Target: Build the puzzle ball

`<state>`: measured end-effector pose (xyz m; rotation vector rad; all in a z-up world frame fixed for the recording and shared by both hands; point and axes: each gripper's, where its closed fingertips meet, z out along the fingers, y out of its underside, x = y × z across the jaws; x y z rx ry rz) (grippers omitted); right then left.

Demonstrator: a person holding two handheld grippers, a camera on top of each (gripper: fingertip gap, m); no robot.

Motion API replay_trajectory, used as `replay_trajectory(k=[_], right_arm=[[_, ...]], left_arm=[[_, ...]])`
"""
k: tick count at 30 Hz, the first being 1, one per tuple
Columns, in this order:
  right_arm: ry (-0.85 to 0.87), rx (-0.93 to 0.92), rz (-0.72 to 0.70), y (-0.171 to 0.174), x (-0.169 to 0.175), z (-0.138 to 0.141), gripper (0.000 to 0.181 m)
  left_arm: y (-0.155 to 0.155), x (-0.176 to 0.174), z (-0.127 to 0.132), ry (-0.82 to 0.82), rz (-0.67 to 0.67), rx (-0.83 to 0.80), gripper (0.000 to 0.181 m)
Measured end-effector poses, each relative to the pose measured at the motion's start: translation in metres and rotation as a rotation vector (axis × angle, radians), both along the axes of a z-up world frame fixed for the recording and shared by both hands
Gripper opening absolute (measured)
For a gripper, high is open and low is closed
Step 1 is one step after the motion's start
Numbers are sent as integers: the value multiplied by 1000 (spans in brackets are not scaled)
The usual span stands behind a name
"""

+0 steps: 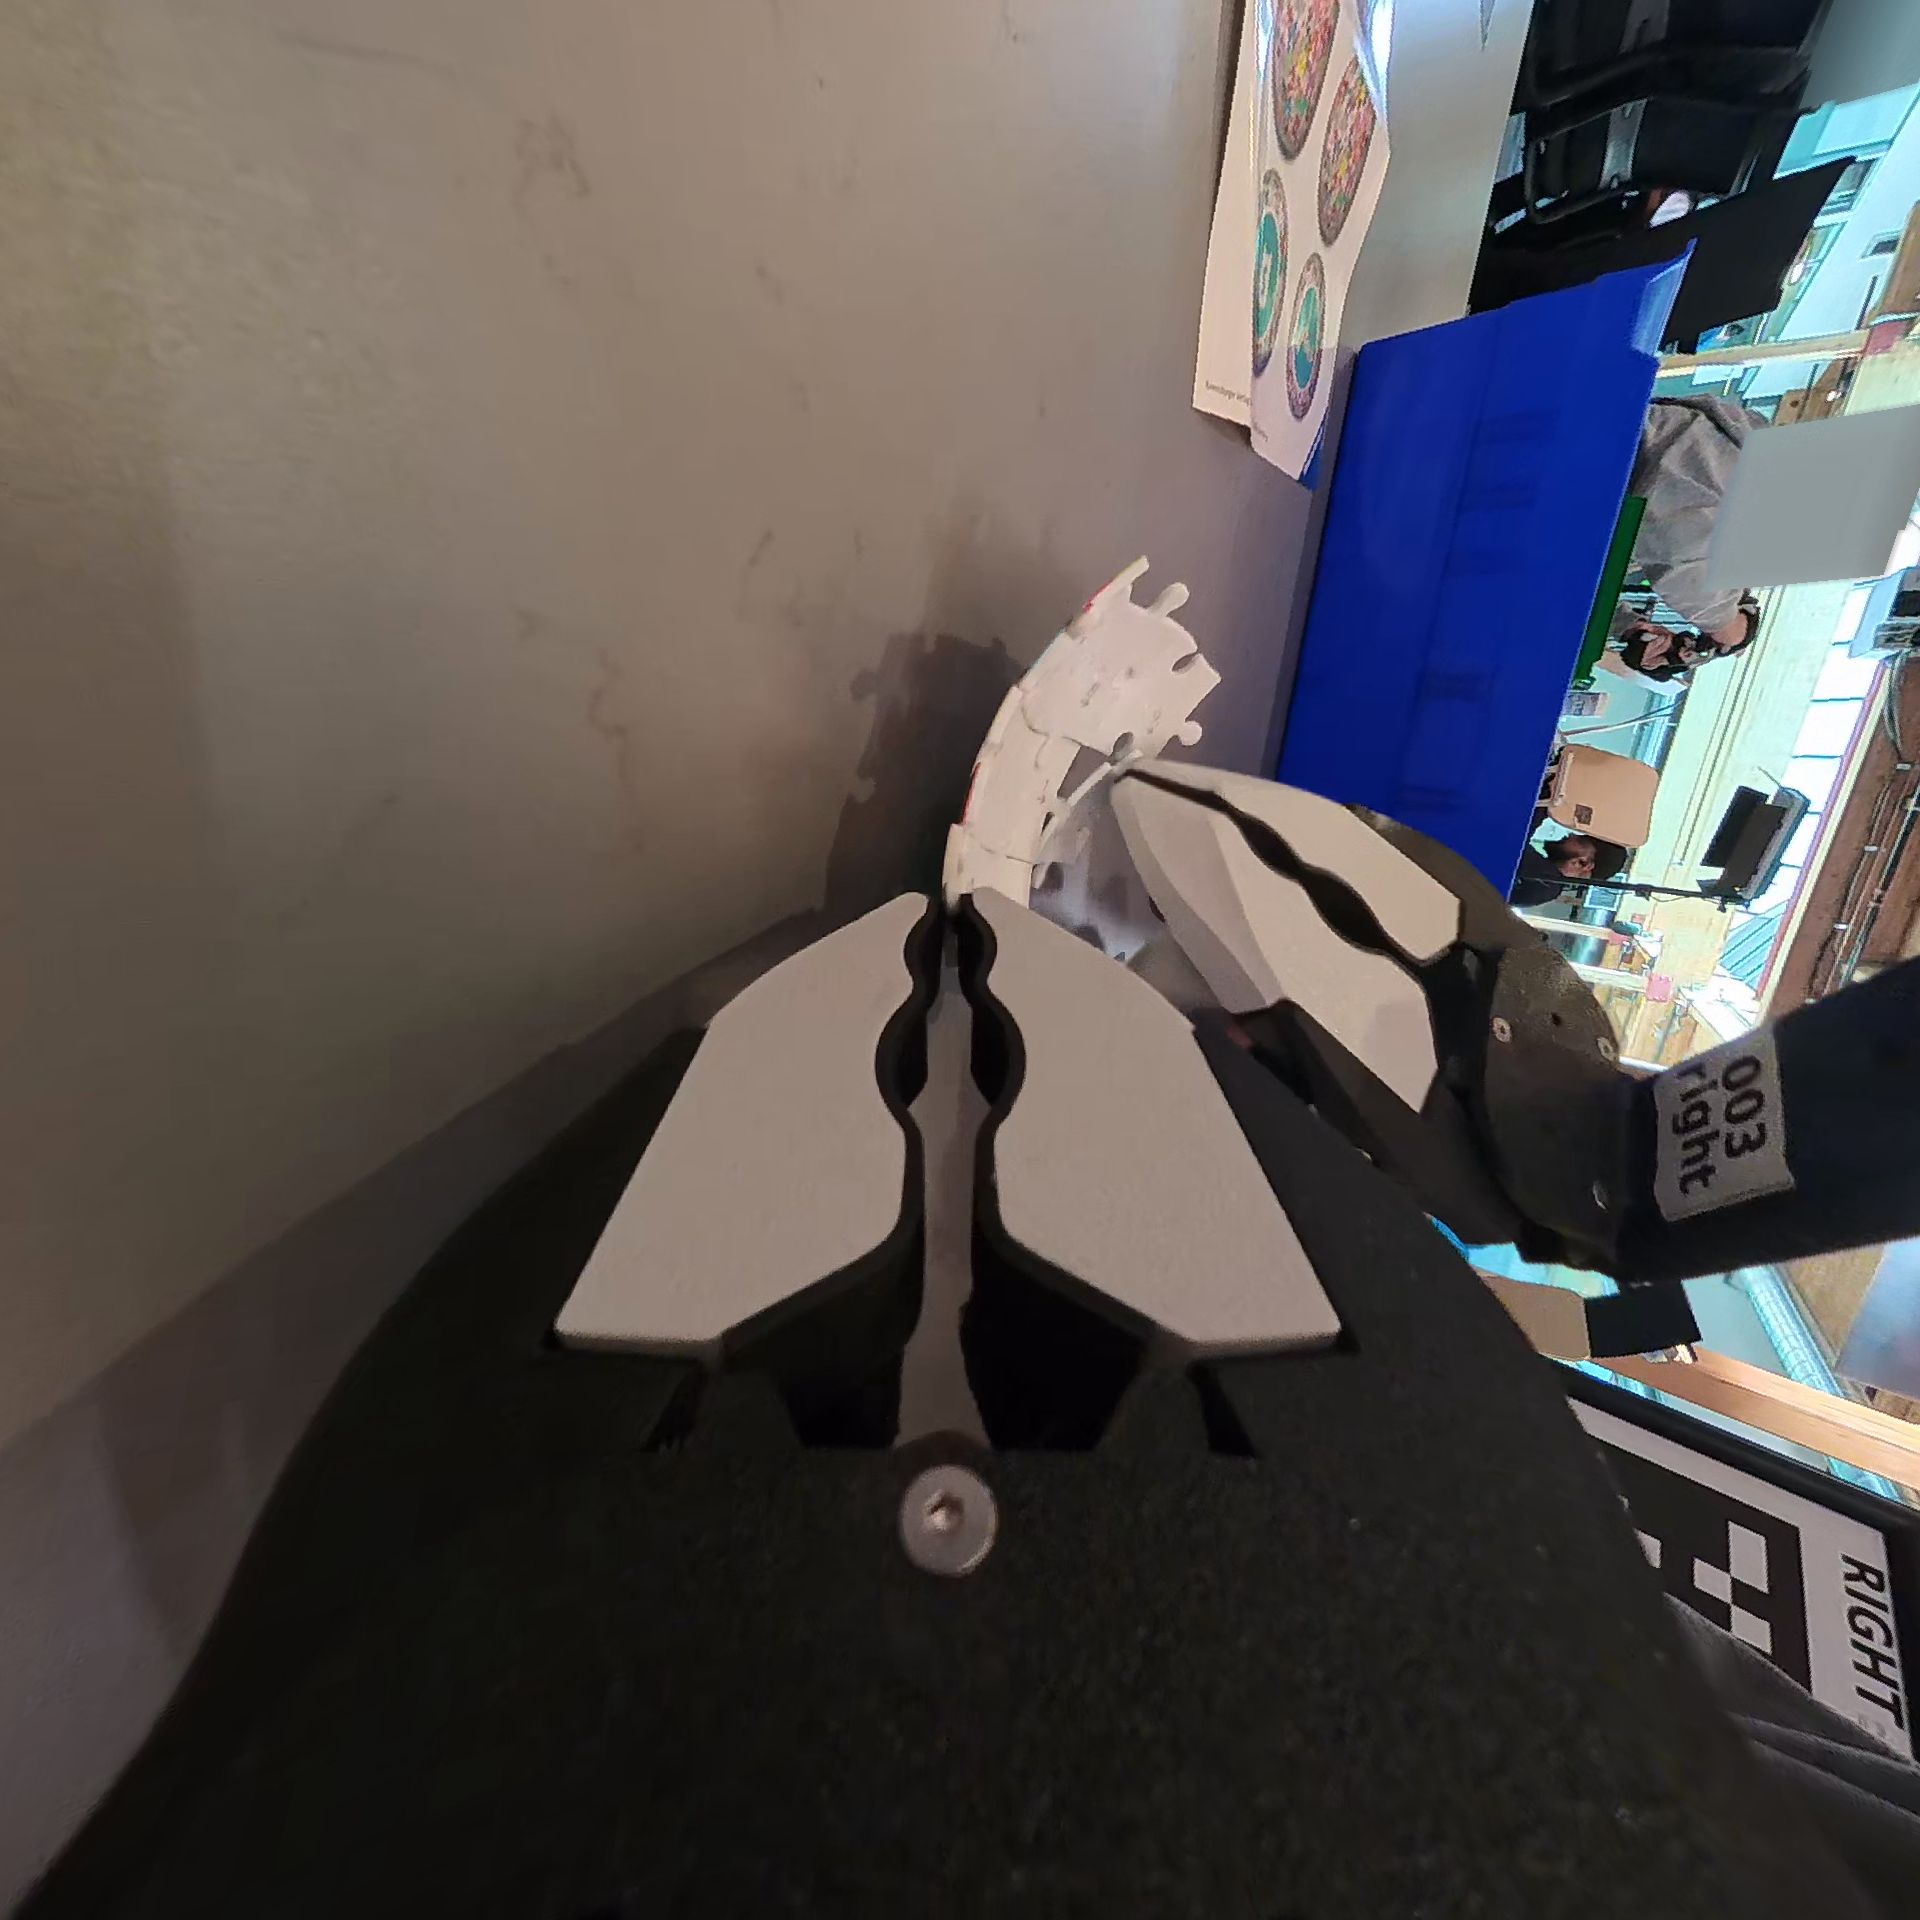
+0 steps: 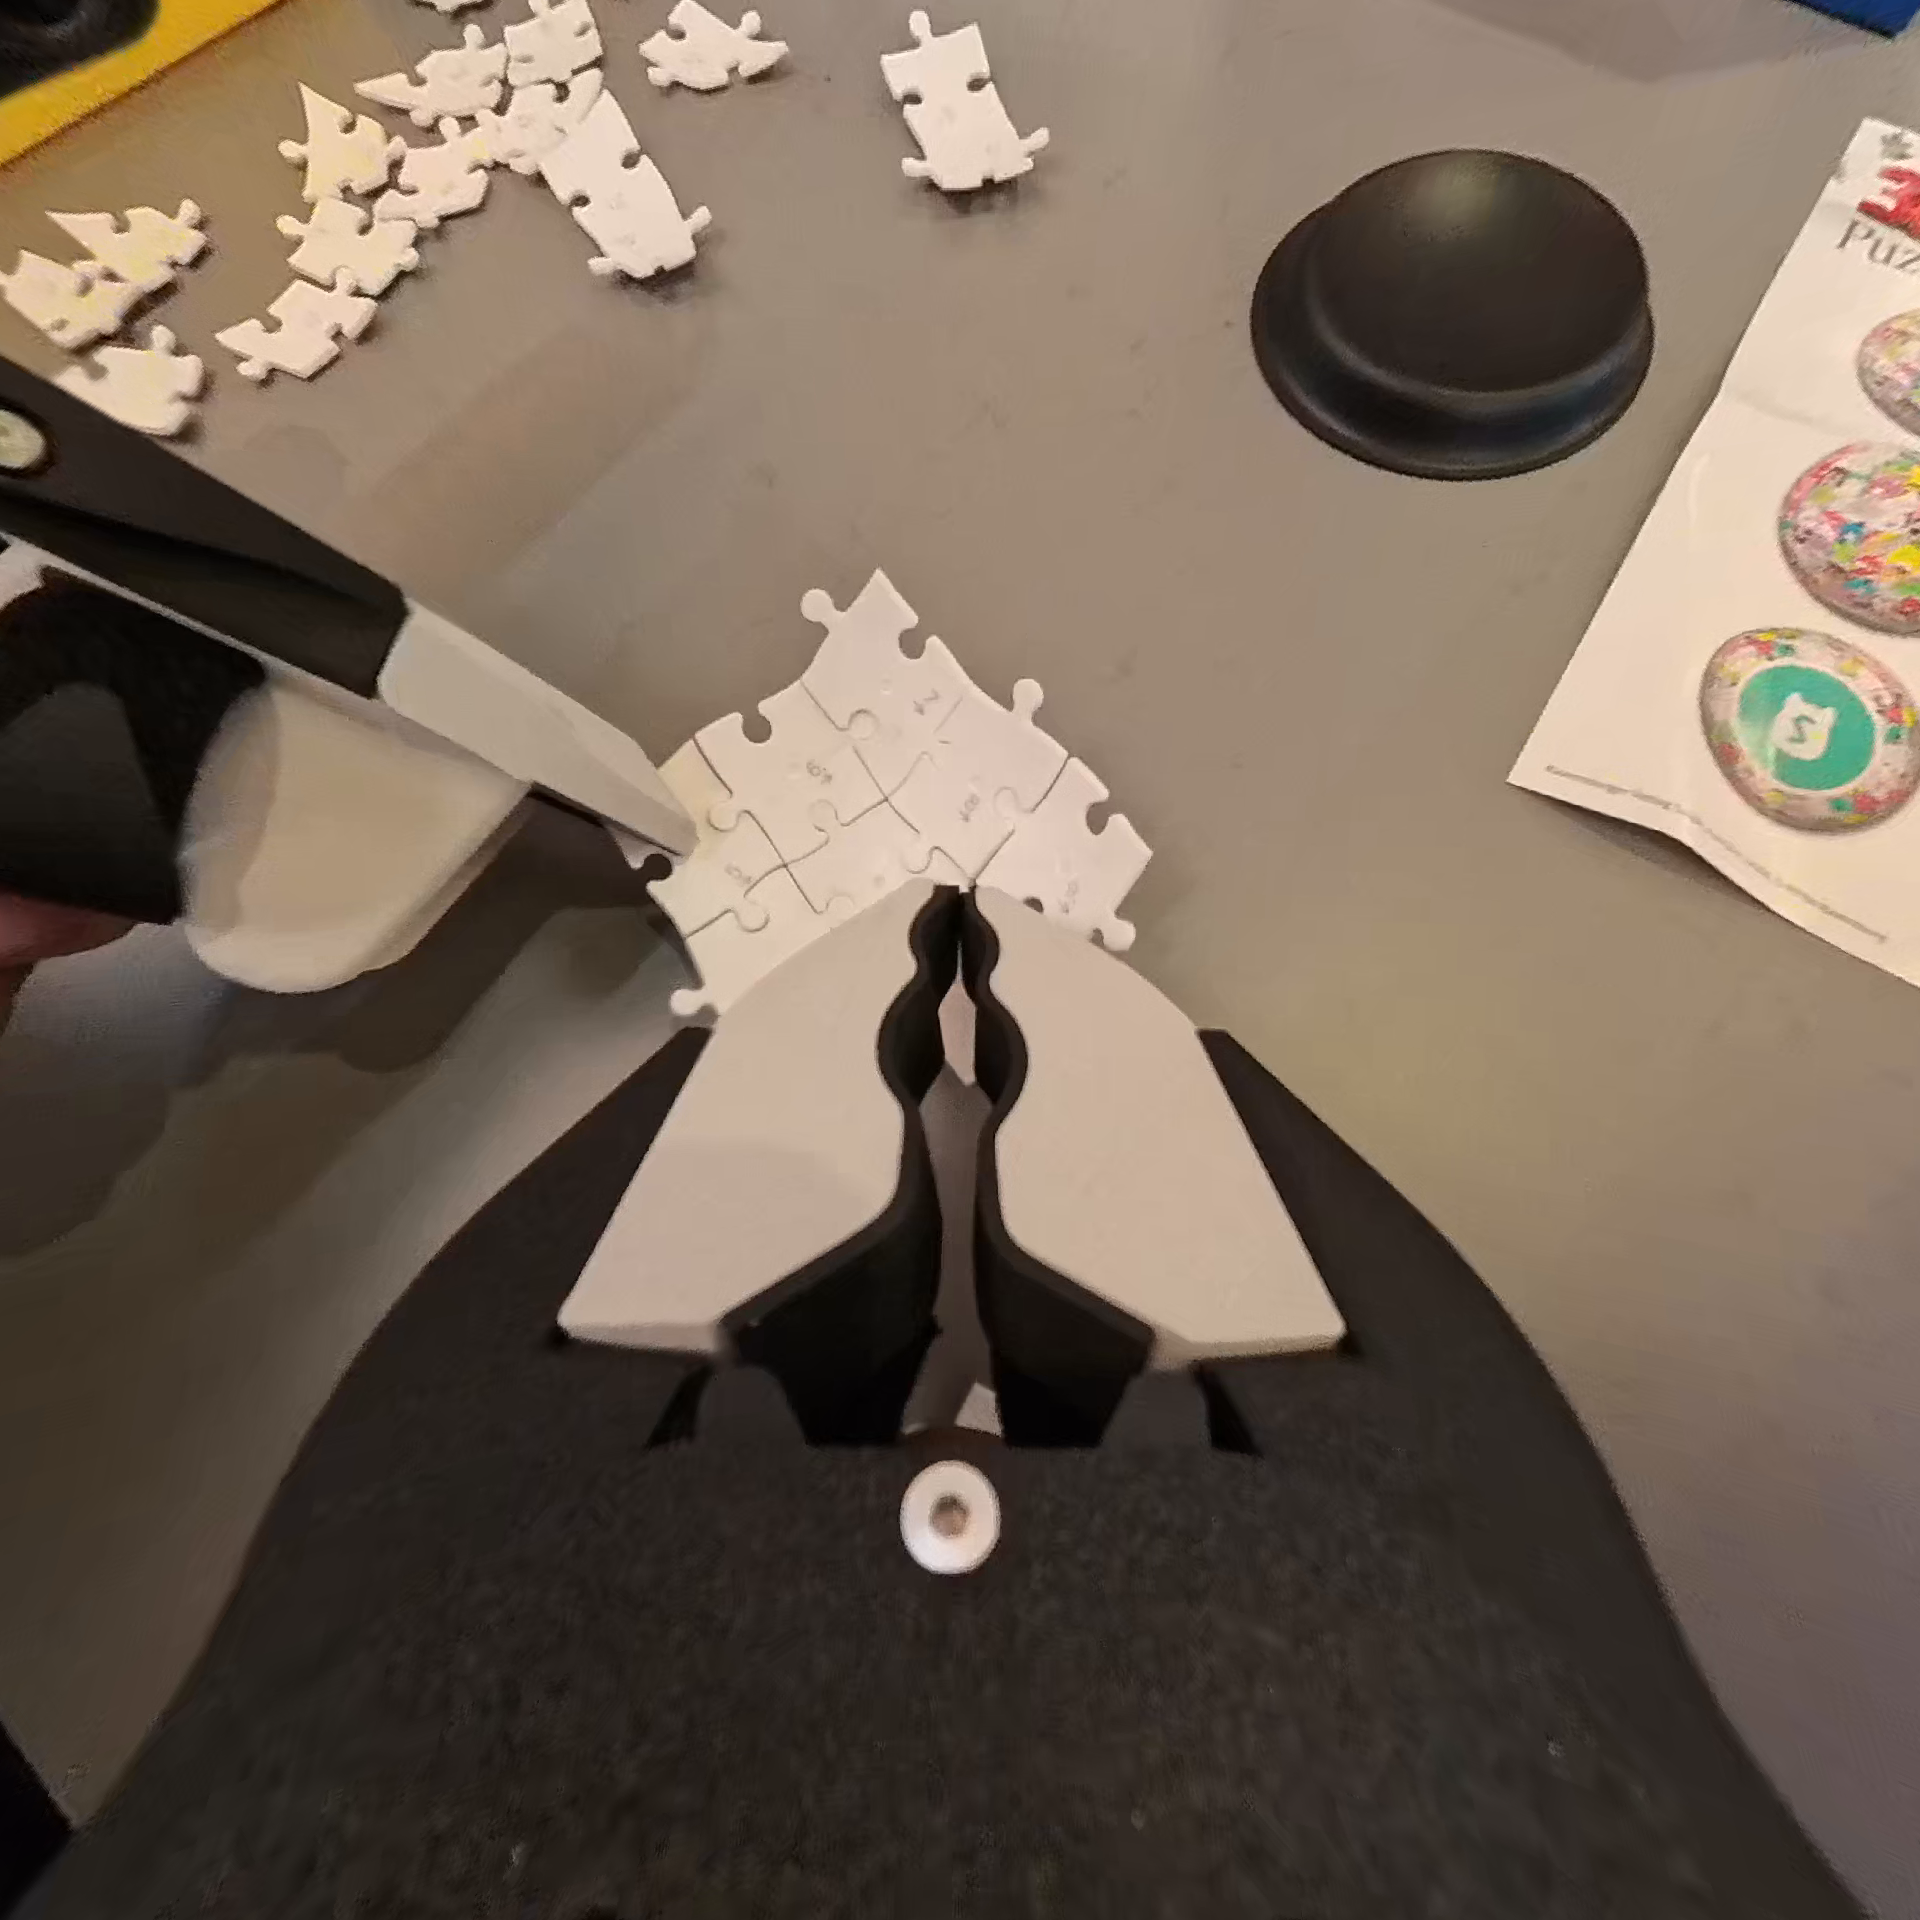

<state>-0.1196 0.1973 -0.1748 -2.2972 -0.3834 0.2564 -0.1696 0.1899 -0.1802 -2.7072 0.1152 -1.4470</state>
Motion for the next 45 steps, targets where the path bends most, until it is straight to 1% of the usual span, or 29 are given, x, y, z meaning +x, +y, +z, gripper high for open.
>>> replay_trajectory(k=[5,11,14,17,19,22,24,26,30,33,36,38,41,43,45], right_arm=[[0,-68,-24,2,4,-16,0],[-21,-63,-9,3,2,-18,0],[-21,-59,-3,1,1,-15,0],[10,2,23,0,-1,3,0],[-11,6,28,-1,5,7,0],[-9,-93,97,-13,7,-9,1],[-33,-88,127,-19,10,-15,0],[-30,-83,124,-23,12,-14,0],[27,-10,168,-26,4,-1,0],[36,50,248,-26,-1,0,16],[-6,94,348,-26,-7,3,28],[35,121,401,-27,-20,10,32],[106,72,430,-32,-44,14,30],[37,32,388,-34,-45,7,21],[-32,32,371,-37,-46,2,20]], left_arm=[[0,1,1,5,-7,7,2],[0,0,-2,0,6,-8,2],[3,-3,-2,-8,19,-22,2],[7,-6,-2,-7,28,-29,2],[8,-6,-1,-1,22,-27,2],[7,-4,-2,7,5,-33,2],[6,-4,-3,21,-10,-31,2],[6,-8,-5,40,-29,-26,2],[10,-27,-3,103,-105,23,2],[14,-38,2,130,-134,56,2],[15,-39,6,75,-103,51,2],[10,-34,9,8,-76,19,2],[-3,-29,10,-54,-68,-13,2],[-9,-33,6,-48,-60,-8,2],[-13,-37,5,-51,-49,-7,2]])
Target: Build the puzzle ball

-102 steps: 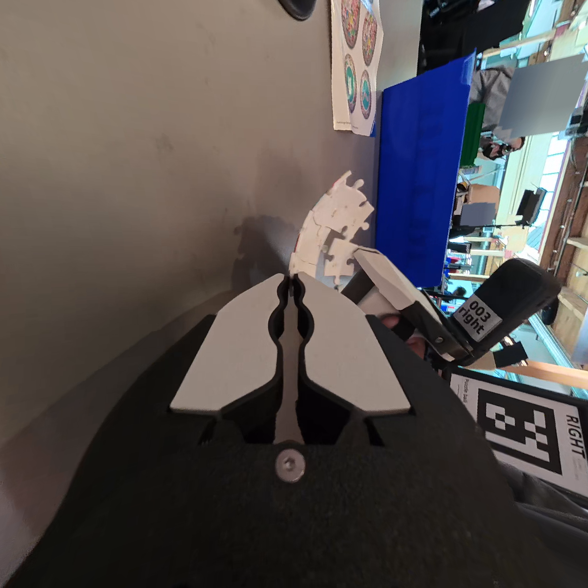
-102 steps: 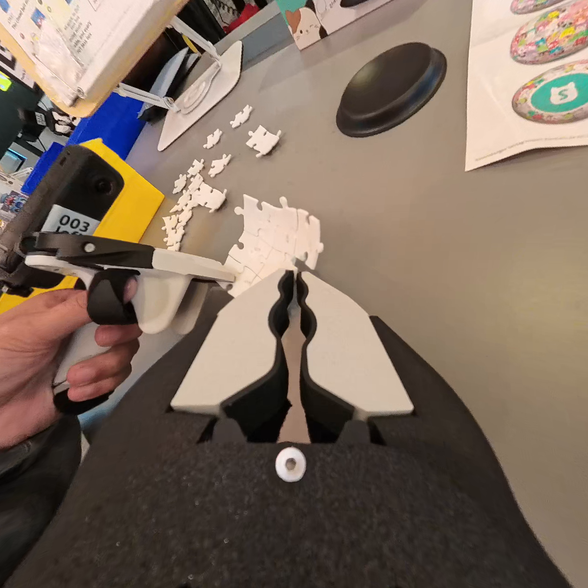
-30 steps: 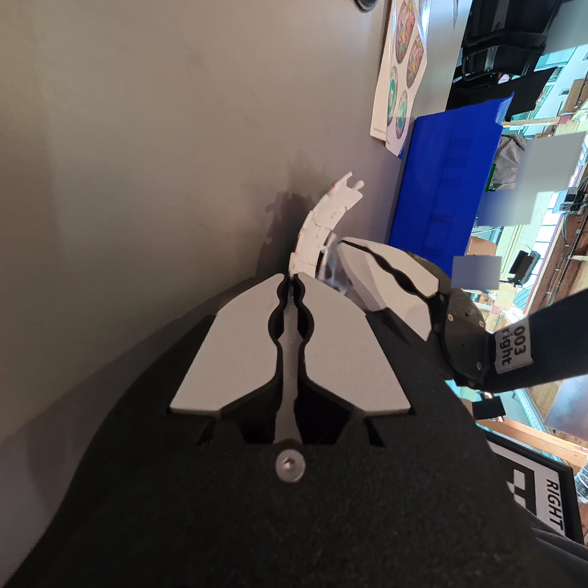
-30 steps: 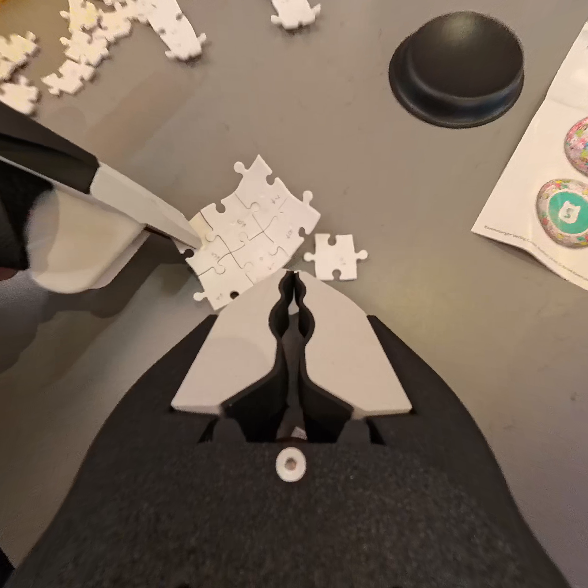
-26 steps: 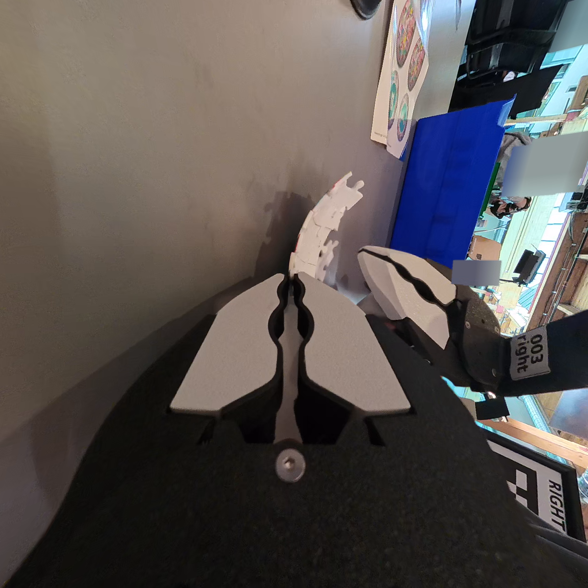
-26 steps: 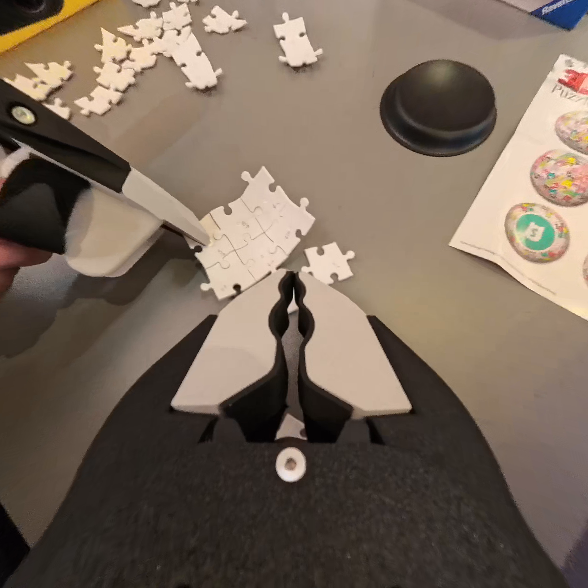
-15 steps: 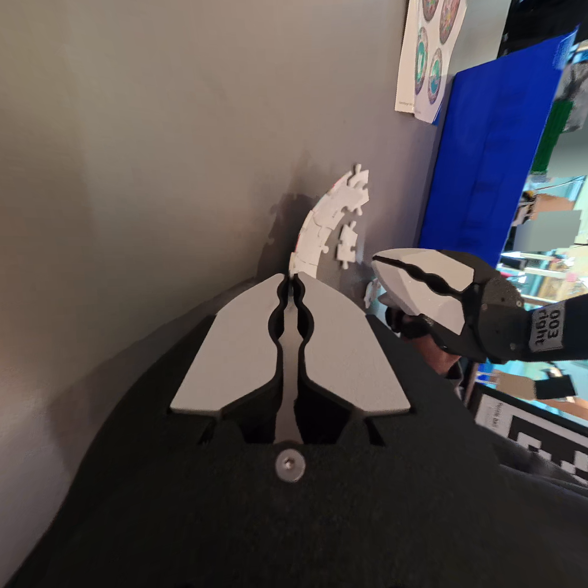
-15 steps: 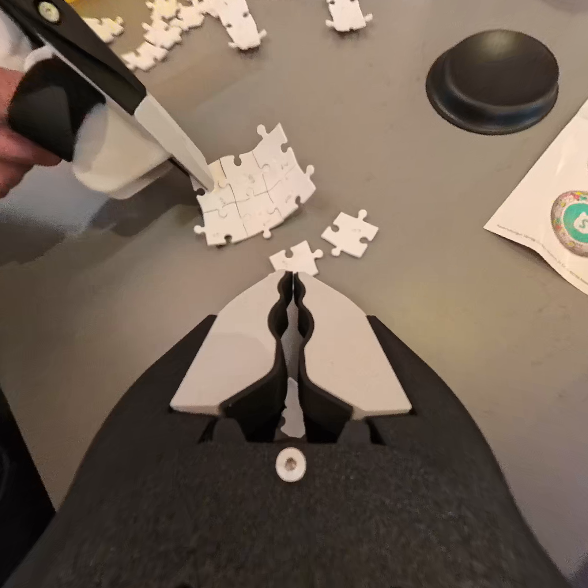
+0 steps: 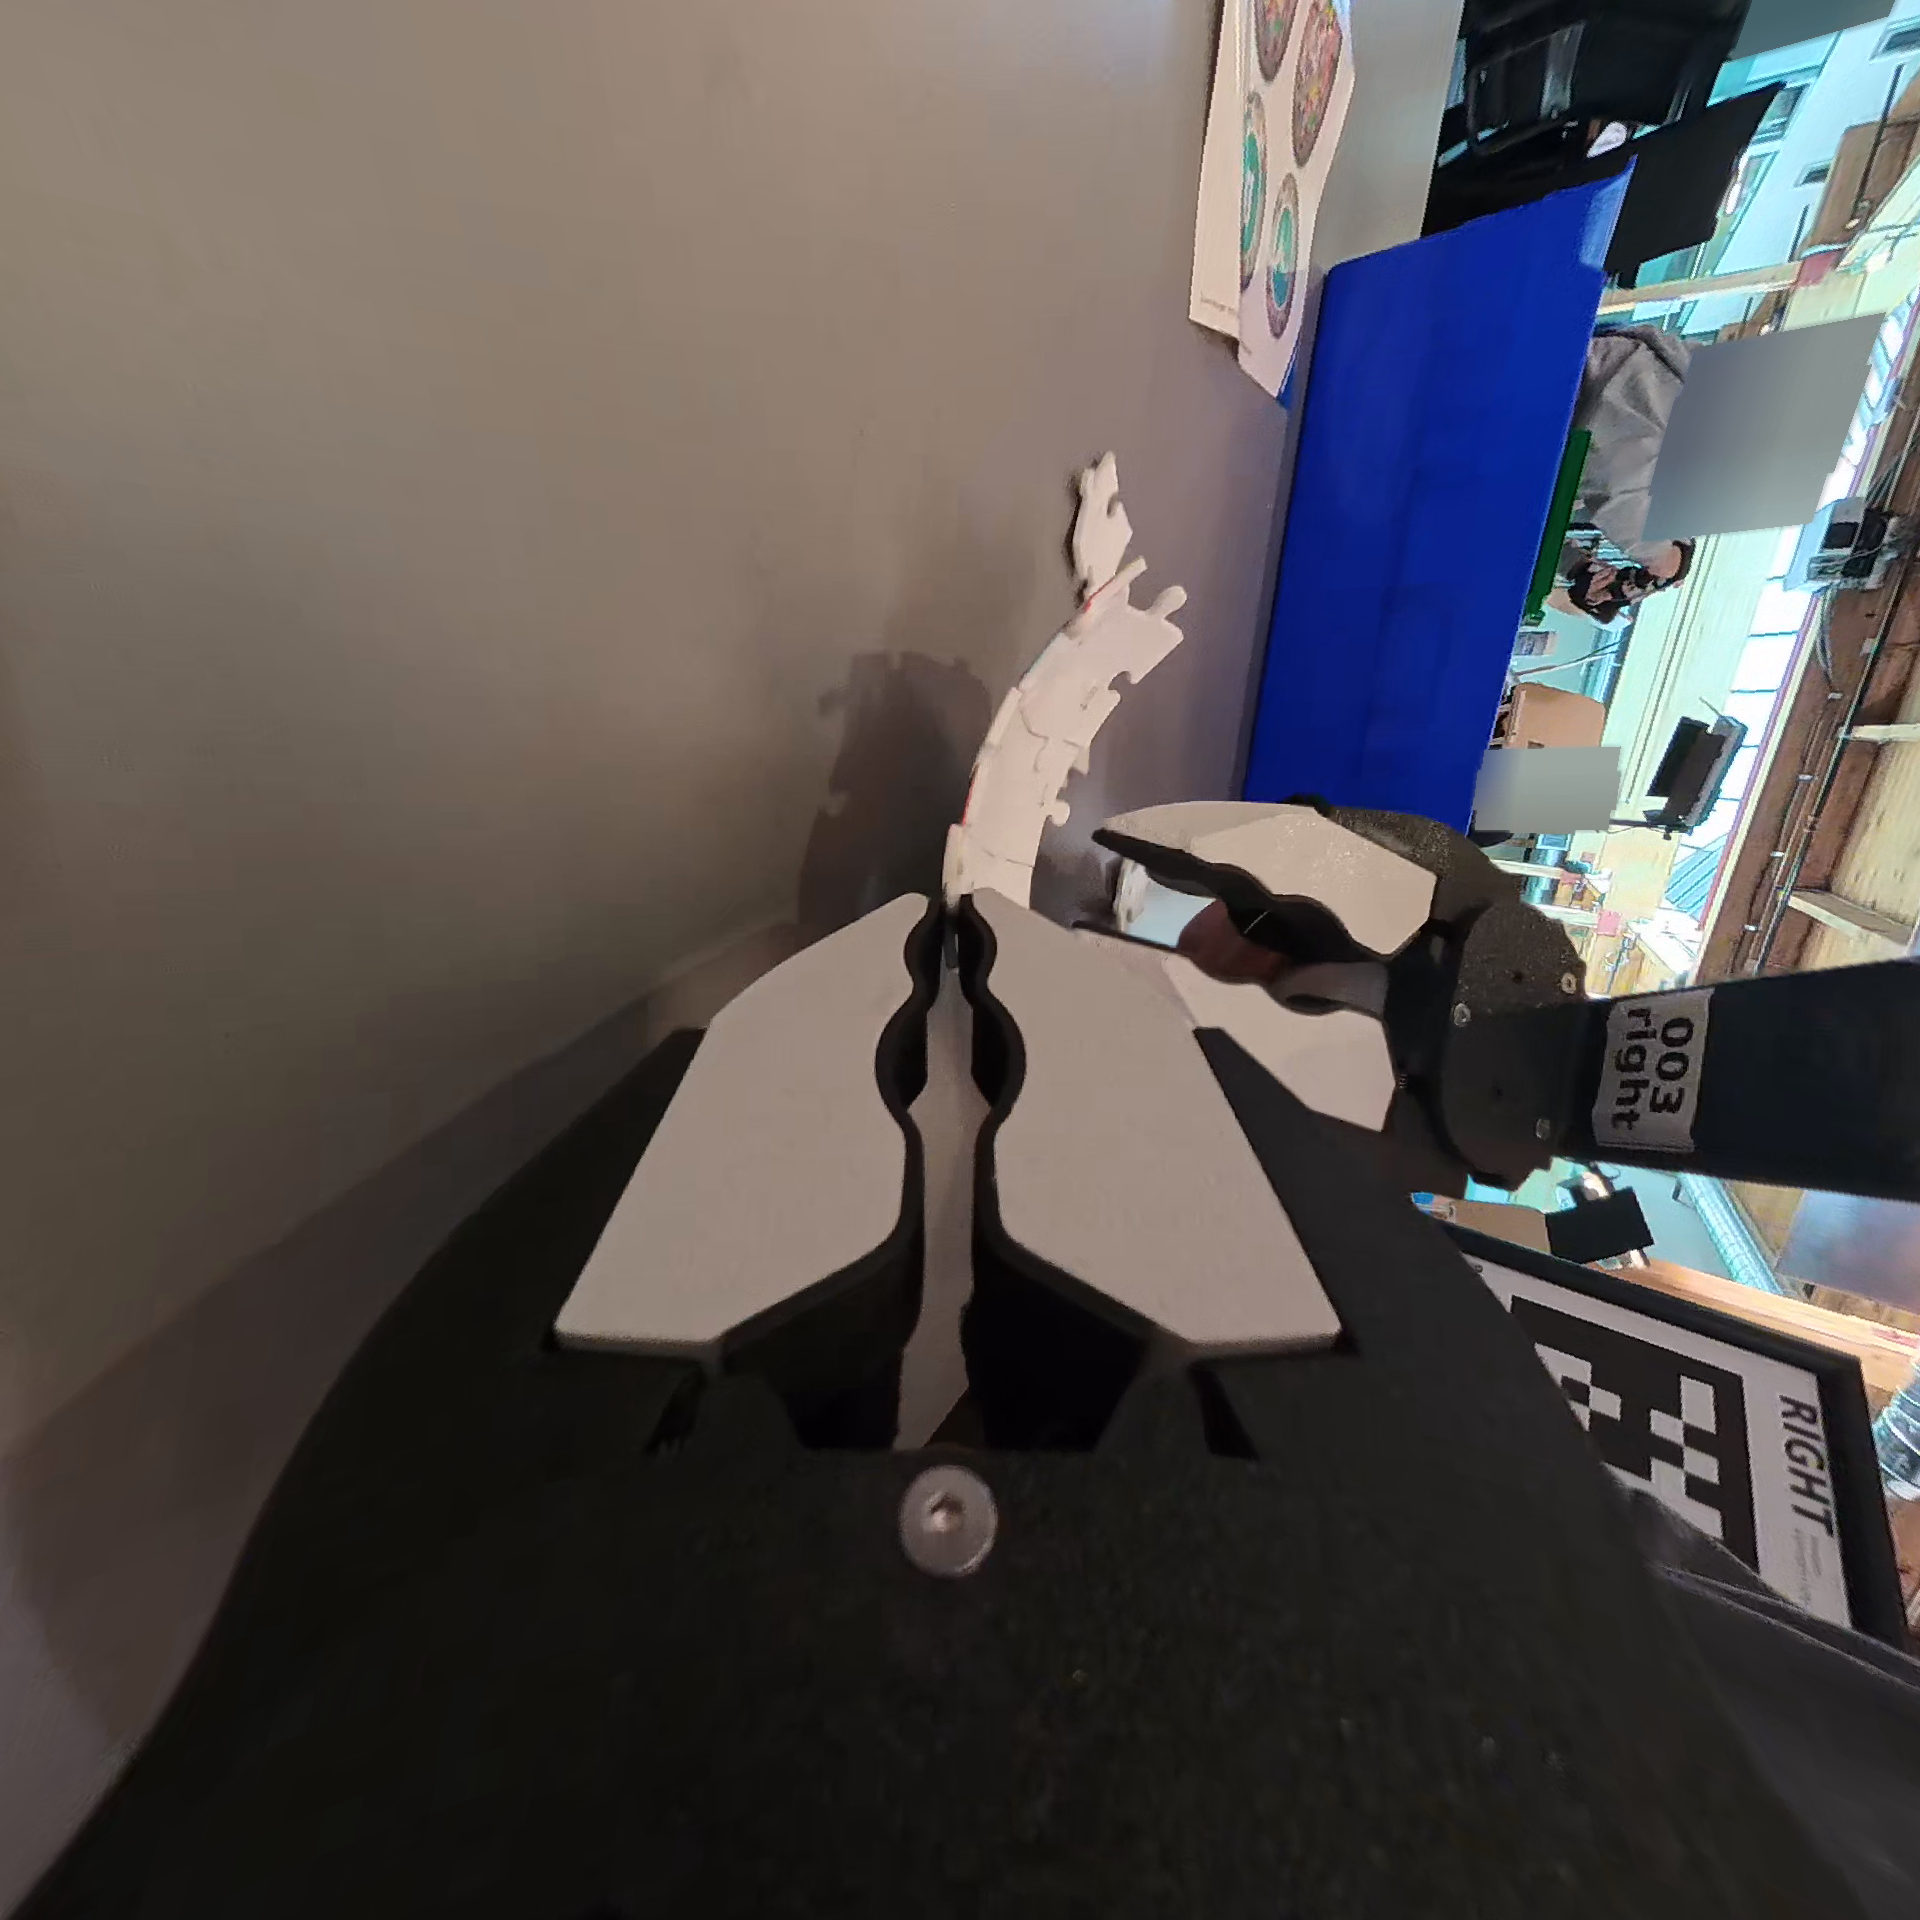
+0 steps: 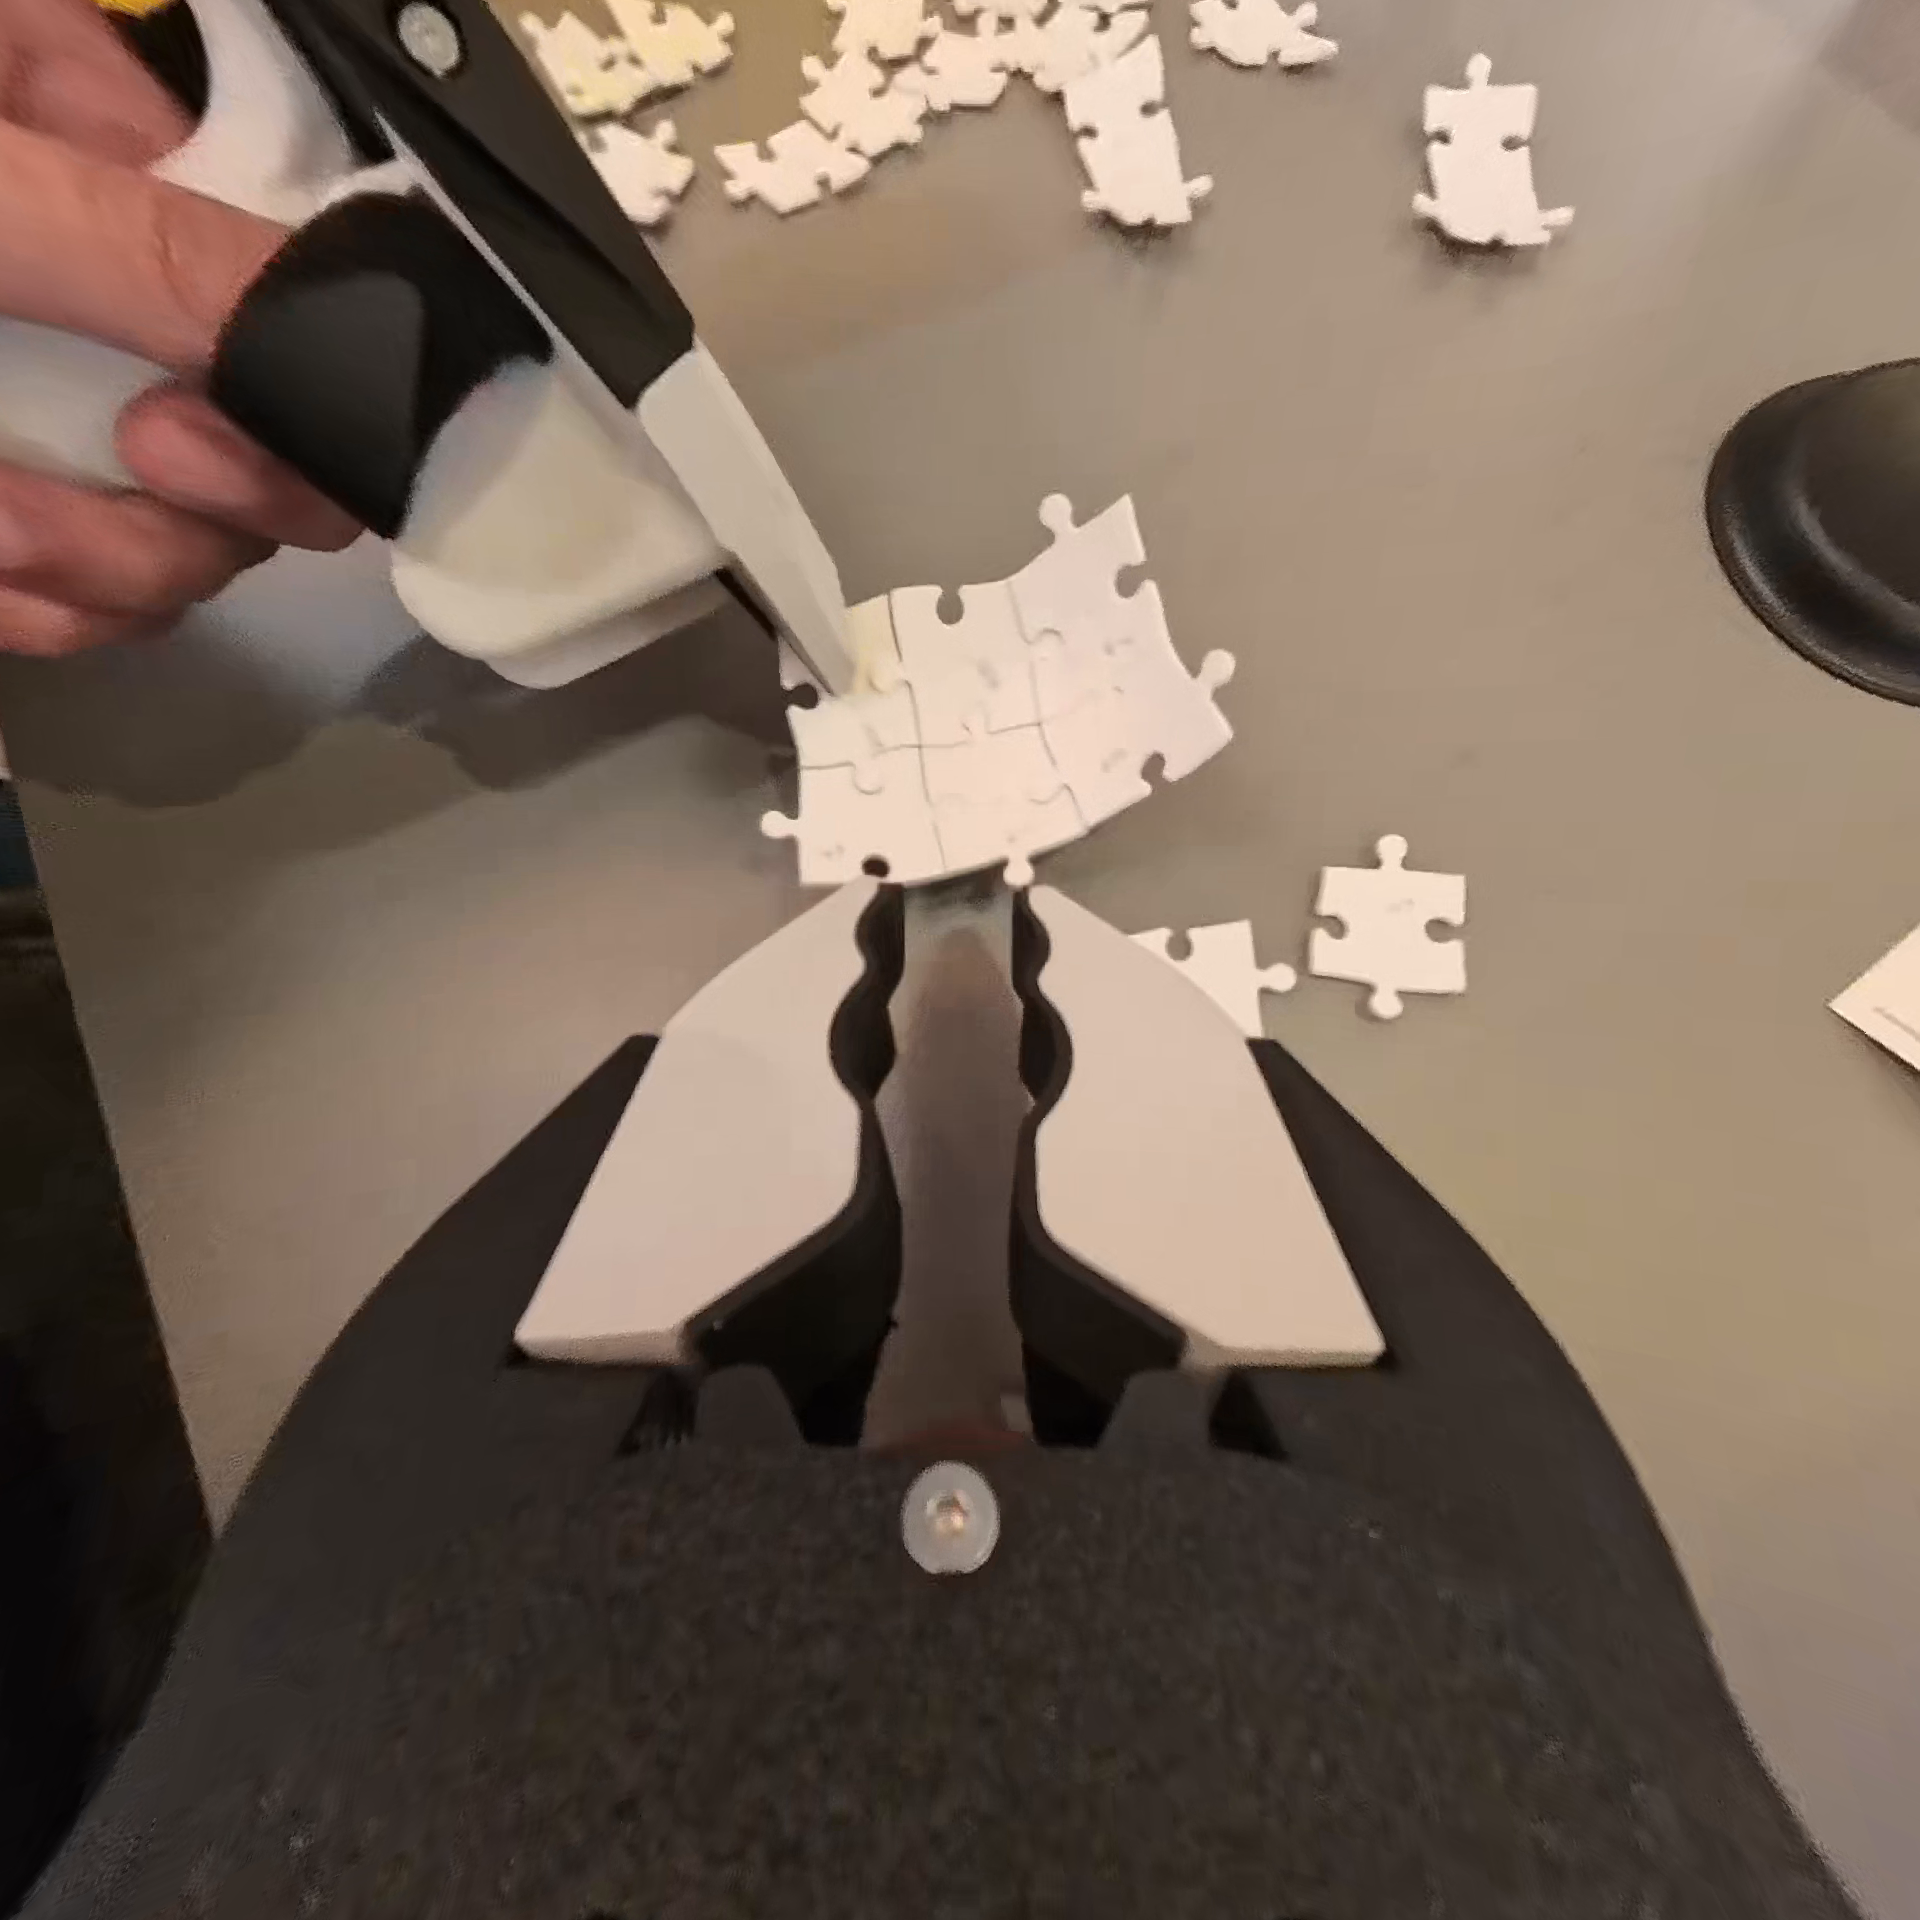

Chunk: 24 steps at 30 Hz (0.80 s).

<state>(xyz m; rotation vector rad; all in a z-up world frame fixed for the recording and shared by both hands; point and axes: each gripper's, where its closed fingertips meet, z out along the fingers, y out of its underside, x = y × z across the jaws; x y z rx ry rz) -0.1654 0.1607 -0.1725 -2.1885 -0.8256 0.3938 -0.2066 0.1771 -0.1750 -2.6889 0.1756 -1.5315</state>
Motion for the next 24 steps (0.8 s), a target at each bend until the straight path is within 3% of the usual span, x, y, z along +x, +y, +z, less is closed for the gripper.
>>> replay_trajectory(k=[3,8,15,20,24], right_arm=[[19,45,20,-3,-16,3,21],[-67,86,-41,12,-17,-2,0],[-179,44,-55,21,-11,-21,0],[-187,58,-18,23,-17,-22,0],[-135,32,45,22,-24,-21,0]], left_arm=[[-4,-5,0,4,-2,15,2],[-9,-9,-3,16,0,32,2],[-14,-6,1,-17,-9,35,10],[-16,-5,4,-33,-64,46,27],[-10,-7,1,-62,-61,61,19]])
